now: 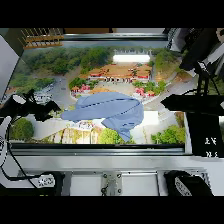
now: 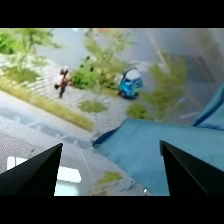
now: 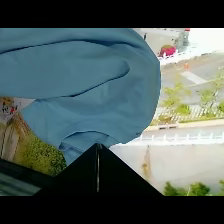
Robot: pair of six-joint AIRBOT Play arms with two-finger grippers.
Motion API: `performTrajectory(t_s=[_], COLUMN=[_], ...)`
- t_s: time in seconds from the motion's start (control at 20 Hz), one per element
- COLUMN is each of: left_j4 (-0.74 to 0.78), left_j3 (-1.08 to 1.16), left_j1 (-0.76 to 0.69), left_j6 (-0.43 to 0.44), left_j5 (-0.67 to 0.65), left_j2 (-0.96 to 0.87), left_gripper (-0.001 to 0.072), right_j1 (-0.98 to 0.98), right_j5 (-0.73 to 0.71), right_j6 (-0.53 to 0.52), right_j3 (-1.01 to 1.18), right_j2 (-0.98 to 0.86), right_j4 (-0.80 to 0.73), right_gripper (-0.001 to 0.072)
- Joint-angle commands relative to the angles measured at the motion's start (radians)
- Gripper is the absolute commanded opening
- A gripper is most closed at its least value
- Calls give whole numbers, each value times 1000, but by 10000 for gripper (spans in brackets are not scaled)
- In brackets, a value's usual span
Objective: Fold the clothes and pants, and hang the long-sleeved shirts on hangers.
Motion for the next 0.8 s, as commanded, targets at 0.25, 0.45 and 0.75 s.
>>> performTrajectory(t_s=[0.25, 0.45, 0.75], left_j4=[-2, -1, 3], left_j3=[-23, 5, 100], left_j1=[-123, -175, -179], left_j6=[0, -1, 0], left_j5=[47, 69, 74], left_j2=[-53, -52, 45], left_gripper=[662, 17, 7], right_j1=[1, 29, 244], right_j5=[0, -12, -276], right_j6=[21, 55, 193], right_j3=[-9, -94, -374], right_j2=[-10, -17, -150], right_j4=[4, -8, 16], right_gripper=[19, 18, 568])
